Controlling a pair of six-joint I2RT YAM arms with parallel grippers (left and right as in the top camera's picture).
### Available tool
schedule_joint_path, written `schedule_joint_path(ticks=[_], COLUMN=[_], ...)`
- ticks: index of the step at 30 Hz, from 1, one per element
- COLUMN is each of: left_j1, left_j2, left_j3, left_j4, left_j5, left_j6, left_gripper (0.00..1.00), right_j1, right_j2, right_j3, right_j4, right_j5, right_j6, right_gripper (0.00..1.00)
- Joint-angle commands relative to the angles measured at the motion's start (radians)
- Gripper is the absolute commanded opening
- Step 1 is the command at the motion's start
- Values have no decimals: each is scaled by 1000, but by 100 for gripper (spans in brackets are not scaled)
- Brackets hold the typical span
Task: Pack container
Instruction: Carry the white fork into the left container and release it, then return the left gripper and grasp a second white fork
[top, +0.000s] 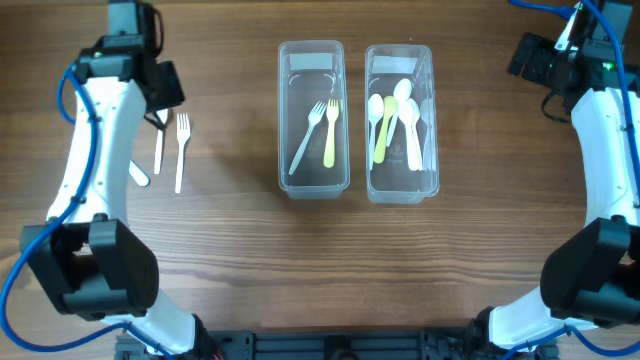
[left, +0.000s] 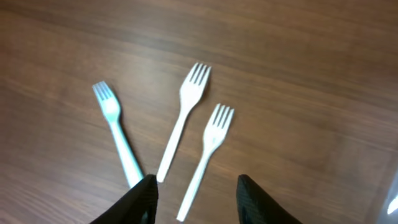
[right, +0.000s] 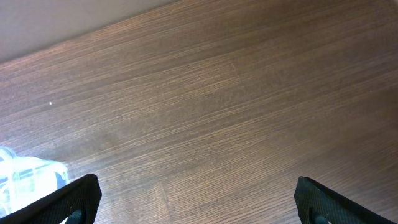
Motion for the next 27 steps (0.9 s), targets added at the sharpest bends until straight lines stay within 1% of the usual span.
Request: schedule_joint_path(ticks=[1,5,7,12,14,15,17,20,22,27], left_j1=[34,36,36,36,36,36,36,37,37,47], left_j2=[22,23,23,23,23,23,23,23,23,31], left_j3=[0,-43,-94,-249,-294,-309,-335,-375,-393,-444], left_j4=[-6,3,16,115,164,180,212,276,296,363], left_j5=[88,94,99,140,176,192,194,195,193,175], left_j6=[79,78,78,82,136,156,161,161,186,187], left_gripper=[41,41,42,41,41,41,42,42,41,41], right_j1=[2,2,2,2,2,2,2,2,2,2], right_j2=[-13,-13,-13,-13,-13,-13,-13,-13,-13,-13], right_j3=[18,18,18,18,18,18,18,18,18,18], right_j4=[5,5,5,5,5,5,5,5,5,5], right_j5=[17,17,17,17,17,17,17,17,17,17], right_j6=[0,0,0,0,0,0,0,0,0,0], right_gripper=[100,100,100,100,100,100,100,99,100,100])
